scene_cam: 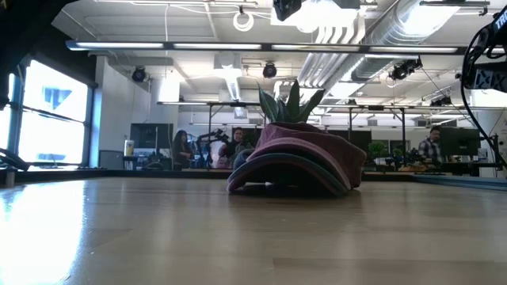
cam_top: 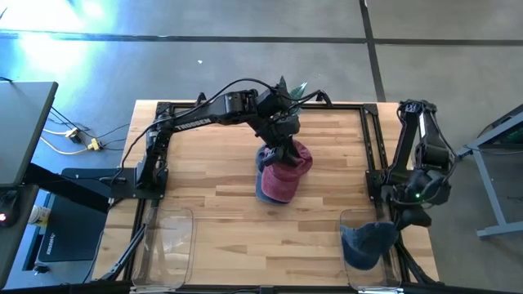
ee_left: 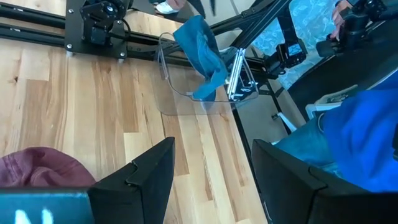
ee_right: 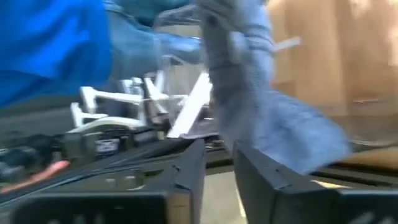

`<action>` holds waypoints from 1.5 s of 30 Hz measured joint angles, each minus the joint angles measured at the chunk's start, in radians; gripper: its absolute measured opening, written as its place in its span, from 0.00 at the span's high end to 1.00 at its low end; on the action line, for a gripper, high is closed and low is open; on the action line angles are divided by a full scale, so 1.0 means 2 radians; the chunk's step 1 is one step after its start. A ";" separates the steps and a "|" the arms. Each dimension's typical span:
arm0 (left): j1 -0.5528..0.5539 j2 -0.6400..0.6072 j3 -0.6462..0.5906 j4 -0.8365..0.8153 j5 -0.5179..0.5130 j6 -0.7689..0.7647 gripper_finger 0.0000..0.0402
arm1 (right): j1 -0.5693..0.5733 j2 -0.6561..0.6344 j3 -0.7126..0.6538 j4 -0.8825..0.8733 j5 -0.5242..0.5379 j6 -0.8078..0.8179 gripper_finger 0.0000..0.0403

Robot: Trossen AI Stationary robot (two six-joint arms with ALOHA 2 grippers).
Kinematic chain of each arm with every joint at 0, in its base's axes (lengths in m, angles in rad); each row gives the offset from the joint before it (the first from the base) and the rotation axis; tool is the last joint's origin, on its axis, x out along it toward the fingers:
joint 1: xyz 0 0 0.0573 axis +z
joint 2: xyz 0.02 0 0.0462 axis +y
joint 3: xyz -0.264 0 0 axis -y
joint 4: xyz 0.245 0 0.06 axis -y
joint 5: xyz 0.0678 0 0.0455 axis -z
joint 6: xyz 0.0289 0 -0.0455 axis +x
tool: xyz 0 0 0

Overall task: Pick & Place hat
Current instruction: Put the blue cap into the right transparent bin

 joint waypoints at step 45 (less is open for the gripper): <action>0.000 0.000 0.000 -0.003 0.000 0.011 0.48 | 0.000 0.012 -0.135 0.086 0.067 0.051 1.00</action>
